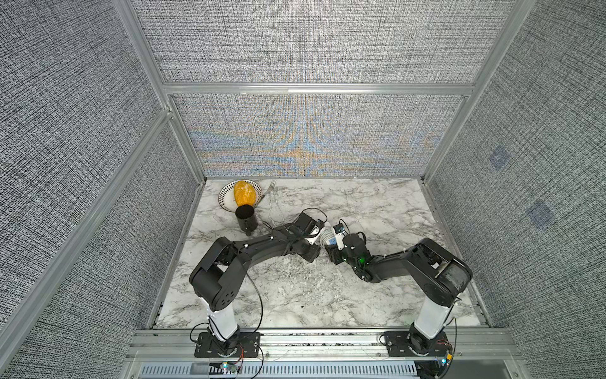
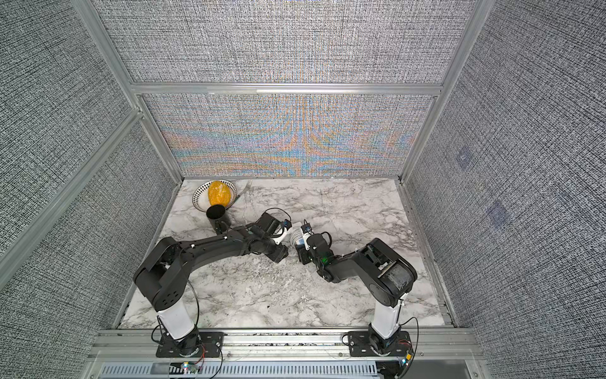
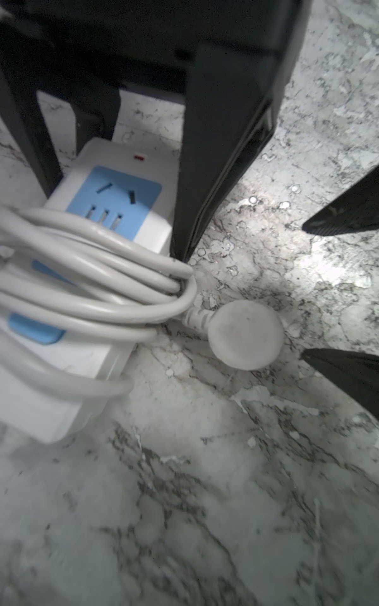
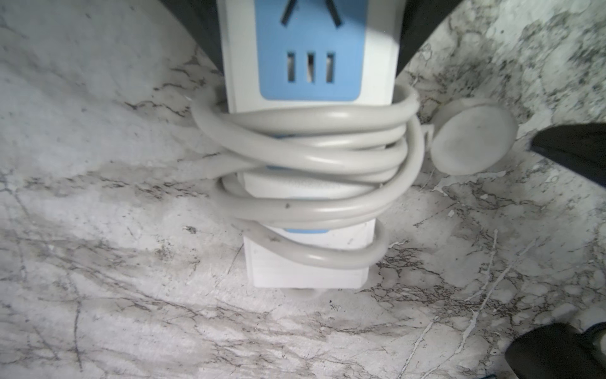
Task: Wrap the cord around the power strip
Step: Place the power strip at the center of the board.
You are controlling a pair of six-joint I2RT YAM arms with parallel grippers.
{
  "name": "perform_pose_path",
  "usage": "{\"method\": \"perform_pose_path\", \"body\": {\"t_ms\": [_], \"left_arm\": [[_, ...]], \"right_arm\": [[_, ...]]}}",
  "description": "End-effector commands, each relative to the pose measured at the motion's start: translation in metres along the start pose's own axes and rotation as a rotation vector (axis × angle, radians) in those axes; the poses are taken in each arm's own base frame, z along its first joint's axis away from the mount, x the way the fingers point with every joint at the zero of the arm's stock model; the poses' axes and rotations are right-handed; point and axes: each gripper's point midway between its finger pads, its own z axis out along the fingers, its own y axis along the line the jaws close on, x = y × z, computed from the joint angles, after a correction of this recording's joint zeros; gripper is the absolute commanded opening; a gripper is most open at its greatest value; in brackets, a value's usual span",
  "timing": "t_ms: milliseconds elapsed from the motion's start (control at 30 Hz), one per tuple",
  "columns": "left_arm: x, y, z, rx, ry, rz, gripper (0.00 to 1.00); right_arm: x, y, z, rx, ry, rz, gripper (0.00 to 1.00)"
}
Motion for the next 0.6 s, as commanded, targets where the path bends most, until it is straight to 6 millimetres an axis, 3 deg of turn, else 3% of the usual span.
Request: {"method": "perform_pose_path", "body": {"t_ms": [0,100,367,567], "left_arm": [[-0.011,0.011,-0.018,-0.064,-0.063,-0.002,0.57],[-0.020,0.016,-0.039,-0.099,-0.120,0.004,0.59],[-0.025,0.033,-0.072,-0.193,-0.178,0.014,0.61],[-0.024,0.041,-0.082,-0.225,-0.206,0.001,0.62]], "right_arm": [[0.069,-0.009,-0.009,0.058,0.269,-0.098,0.00],[0.070,-0.005,-0.010,0.054,0.273,-0.108,0.01],[0.061,-0.004,-0.018,0.060,0.257,-0.101,0.41],[0.039,-0.001,-0.024,0.057,0.212,-0.103,0.76]]}}
